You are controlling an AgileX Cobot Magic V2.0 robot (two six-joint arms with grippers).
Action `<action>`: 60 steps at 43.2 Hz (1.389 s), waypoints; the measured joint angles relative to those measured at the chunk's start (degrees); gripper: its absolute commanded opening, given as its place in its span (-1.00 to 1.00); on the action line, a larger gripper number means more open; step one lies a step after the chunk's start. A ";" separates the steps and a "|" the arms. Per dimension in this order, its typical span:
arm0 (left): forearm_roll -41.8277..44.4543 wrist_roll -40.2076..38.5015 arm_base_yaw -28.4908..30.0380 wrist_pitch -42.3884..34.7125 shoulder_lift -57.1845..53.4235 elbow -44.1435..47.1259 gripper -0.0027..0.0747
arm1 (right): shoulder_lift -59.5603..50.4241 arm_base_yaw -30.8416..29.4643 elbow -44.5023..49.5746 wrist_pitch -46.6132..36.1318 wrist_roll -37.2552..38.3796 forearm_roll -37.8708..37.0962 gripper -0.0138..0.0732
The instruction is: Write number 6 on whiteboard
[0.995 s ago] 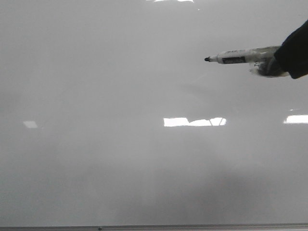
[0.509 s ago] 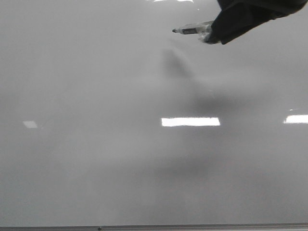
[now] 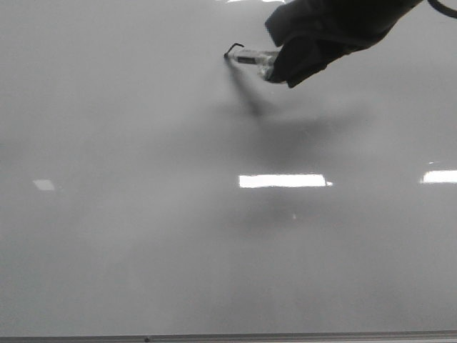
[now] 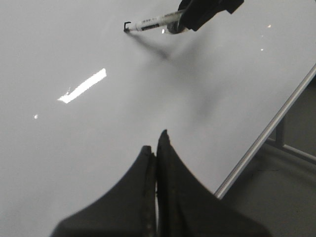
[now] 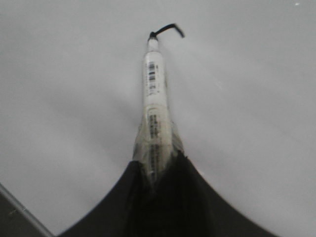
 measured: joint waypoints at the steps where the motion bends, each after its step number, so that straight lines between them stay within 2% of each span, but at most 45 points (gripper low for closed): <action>1: 0.00 0.00 0.00 0.00 0.00 0.00 -0.98 | 0.39 0.57 0.00 0.55 0.01 0.00 -0.82; 12: 0.00 0.00 0.00 0.00 0.00 0.00 -0.98 | 4.27 2.64 0.00 7.76 -0.25 -0.10 -0.82; 24: 0.00 0.00 0.00 0.00 0.00 0.00 -0.98 | 4.27 2.50 0.45 8.76 -0.36 -0.21 -0.82; 32: 0.00 0.00 0.00 0.00 0.00 0.00 -0.98 | 3.06 -0.10 0.56 10.39 -0.36 -0.21 -0.82; 45: 0.00 0.00 0.00 0.00 0.00 0.00 -0.98 | 1.71 -1.25 0.56 9.37 -0.47 -0.21 -0.82; 54: 0.00 0.00 0.00 0.00 0.00 0.00 -0.98 | 2.46 1.27 0.56 4.22 -0.47 -0.28 -0.82; 60: 0.00 0.00 0.00 0.00 0.00 0.00 -0.98 | 3.58 2.76 -0.06 3.84 -0.36 -0.28 -0.82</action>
